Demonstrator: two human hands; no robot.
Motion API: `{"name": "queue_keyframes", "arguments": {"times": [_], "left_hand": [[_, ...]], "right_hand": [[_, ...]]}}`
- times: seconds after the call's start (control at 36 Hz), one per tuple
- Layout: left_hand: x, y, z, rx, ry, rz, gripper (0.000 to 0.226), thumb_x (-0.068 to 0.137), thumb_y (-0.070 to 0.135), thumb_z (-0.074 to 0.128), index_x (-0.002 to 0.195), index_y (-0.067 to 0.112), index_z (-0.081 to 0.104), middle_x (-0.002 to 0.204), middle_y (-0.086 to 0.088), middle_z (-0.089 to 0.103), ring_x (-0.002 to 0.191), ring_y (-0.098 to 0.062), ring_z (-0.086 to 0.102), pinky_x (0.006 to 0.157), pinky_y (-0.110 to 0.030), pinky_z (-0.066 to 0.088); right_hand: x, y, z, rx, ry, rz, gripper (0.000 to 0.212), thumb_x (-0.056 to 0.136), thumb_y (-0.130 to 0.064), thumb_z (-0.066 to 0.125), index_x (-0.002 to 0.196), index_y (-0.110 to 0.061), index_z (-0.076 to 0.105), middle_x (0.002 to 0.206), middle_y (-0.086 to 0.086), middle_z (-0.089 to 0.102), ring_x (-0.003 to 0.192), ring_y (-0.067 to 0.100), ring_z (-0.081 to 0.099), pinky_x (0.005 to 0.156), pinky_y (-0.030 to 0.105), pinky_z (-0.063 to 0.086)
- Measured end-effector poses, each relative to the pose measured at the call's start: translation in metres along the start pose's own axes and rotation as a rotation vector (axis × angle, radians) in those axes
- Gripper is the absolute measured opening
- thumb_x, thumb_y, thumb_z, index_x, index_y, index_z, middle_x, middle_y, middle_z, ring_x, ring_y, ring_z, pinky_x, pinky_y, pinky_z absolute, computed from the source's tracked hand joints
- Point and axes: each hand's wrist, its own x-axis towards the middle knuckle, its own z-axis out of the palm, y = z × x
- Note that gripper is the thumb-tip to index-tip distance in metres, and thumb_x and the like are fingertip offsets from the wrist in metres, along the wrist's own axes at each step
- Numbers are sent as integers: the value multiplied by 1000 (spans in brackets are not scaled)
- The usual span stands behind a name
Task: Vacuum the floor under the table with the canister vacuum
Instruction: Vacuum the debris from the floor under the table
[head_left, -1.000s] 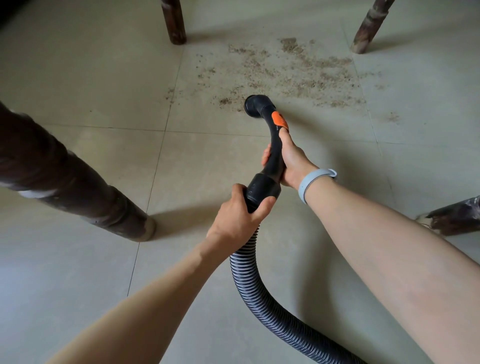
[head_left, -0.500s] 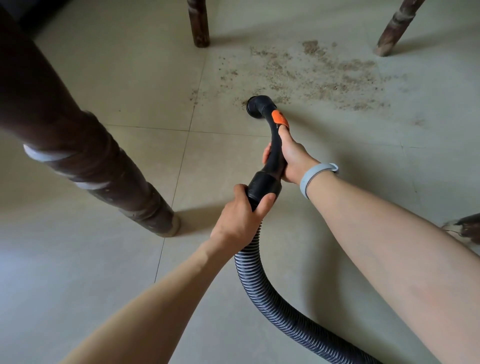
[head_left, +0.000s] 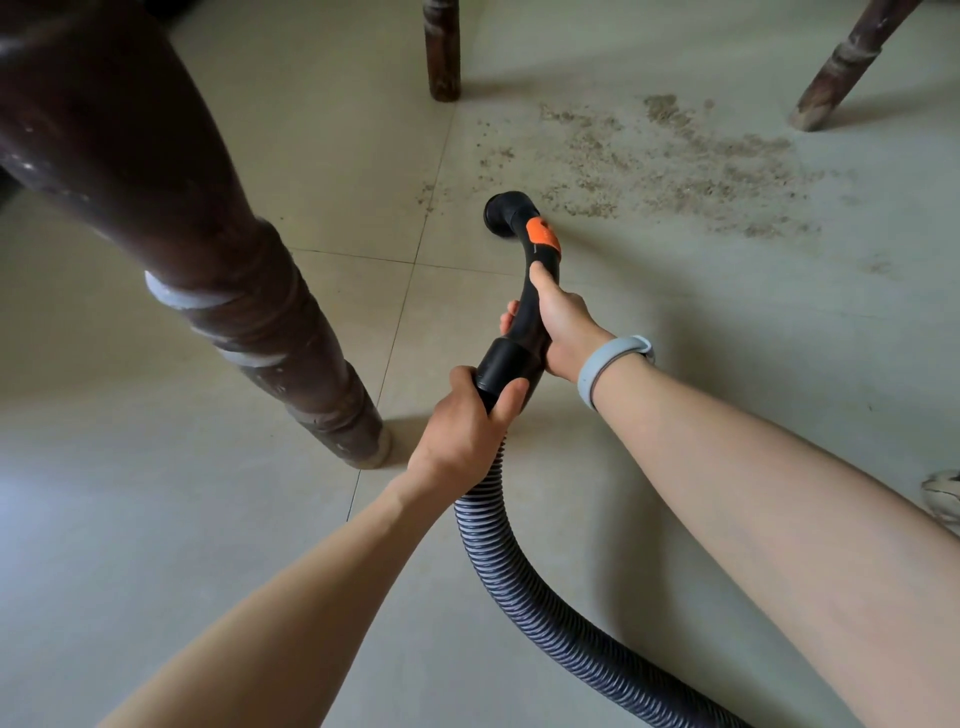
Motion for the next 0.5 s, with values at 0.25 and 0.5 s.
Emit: {"name": "queue_keyframes", "arguments": {"times": [0.25, 0.5], "left_hand": [[-1, -11, -14, 7, 87, -15, 42, 95, 47, 45, 112, 9, 37, 82, -1, 54, 71, -23, 53, 61, -28, 37], [-4, -22, -28, -61, 139, -68, 37, 96, 47, 43, 104, 11, 33, 77, 0, 55, 78, -28, 58, 67, -32, 43]], "right_hand": [[-4, 10, 21, -40, -84, 20, 29, 95, -37, 54, 91, -9, 46, 78, 8, 52, 61, 21, 54, 68, 35, 52], [0, 16, 50, -225, -144, 11, 41, 96, -42, 51, 113, -5, 45, 79, 10, 54, 60, 23, 57, 70, 38, 56]]}}
